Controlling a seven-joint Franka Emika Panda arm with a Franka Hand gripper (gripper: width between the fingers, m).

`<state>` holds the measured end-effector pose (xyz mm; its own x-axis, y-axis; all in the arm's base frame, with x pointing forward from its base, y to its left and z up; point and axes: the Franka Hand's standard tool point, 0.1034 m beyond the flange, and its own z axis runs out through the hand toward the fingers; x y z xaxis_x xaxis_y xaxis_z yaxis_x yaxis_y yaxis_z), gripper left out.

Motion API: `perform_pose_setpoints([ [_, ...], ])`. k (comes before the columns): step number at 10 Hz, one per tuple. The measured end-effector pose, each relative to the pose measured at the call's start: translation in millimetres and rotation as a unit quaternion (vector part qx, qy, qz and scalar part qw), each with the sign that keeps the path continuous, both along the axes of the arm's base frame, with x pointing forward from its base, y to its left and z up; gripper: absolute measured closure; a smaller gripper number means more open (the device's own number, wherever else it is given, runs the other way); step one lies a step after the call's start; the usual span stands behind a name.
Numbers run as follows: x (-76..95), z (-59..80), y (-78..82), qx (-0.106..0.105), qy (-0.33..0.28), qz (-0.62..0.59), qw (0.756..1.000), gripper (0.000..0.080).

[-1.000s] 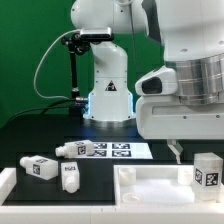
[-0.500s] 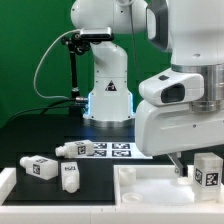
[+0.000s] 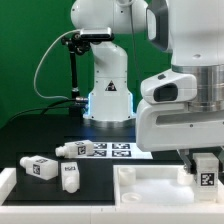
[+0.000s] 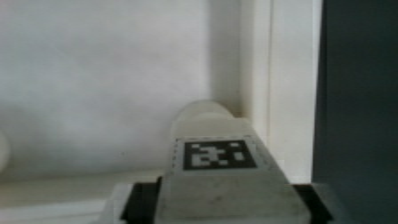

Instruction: Assemble one leg

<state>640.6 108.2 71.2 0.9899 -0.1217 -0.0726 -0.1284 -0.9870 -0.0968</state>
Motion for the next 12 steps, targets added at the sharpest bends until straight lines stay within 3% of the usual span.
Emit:
perform_pose_setpoints([
  [2, -0.4, 0.0, 1.7, -0.005, 0.015, -0.128, 0.992, 0.0517],
  [3, -0.8, -0.8, 2.1, -0.007, 0.025, -0.215, 0.976, 0.0517],
  [5, 1.3, -1.2, 6.9, -0.012, 0.03, -0.419, 0.907, 0.0515],
  [7, 0.6, -1.6, 5.7, 0.008, 0.039, -0.491, 0.87, 0.0515],
  [9, 0.4, -1.8, 5.8, 0.01, 0.038, -0.48, 0.876, 0.0515],
  [10, 0.5, -2.0, 4.4, 0.011, 0.031, -0.432, 0.901, 0.0455],
  [11, -0.1, -2.1, 2.3, 0.011, 0.019, -0.339, 0.94, 0.0318],
  [12, -5.1, -1.4, 5.5, -0.002, 0.018, -0.229, 0.973, 0.0189],
])
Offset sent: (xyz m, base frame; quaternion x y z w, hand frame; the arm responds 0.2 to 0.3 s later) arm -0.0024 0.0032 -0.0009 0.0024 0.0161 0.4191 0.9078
